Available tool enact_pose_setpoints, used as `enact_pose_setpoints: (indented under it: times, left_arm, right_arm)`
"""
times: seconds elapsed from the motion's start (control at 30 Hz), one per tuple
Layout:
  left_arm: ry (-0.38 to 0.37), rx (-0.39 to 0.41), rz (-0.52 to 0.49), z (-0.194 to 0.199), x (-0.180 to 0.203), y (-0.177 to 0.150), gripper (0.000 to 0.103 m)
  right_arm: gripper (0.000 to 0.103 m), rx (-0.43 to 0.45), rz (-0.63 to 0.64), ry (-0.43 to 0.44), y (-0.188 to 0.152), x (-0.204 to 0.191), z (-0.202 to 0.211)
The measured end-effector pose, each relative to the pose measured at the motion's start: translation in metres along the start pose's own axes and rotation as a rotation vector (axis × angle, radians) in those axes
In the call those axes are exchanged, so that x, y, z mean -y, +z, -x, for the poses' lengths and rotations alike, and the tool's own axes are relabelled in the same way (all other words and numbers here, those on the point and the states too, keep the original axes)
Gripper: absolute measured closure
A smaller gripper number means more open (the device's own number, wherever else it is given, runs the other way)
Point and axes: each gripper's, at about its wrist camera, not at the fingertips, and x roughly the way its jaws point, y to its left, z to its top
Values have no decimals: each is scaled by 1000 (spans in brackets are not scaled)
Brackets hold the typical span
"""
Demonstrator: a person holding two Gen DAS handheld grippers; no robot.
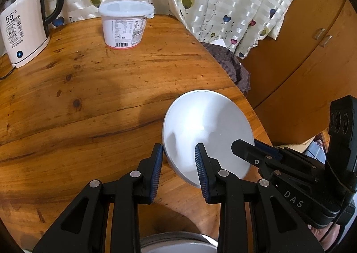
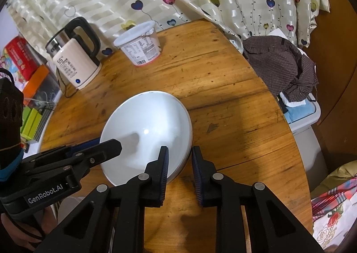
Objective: Organize plates and bowls
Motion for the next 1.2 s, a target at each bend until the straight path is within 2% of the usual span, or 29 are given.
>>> enact_pose_setpoints:
  times: [0.7, 1.2]
  left_arm:
    - [9, 60, 5, 32, -2, -13, 72]
    - [16, 114, -2, 67, 3, -27, 72]
  right_arm:
    - [83, 48, 41, 12, -5, -21, 25]
    - [83, 101, 79, 19, -13, -43, 59]
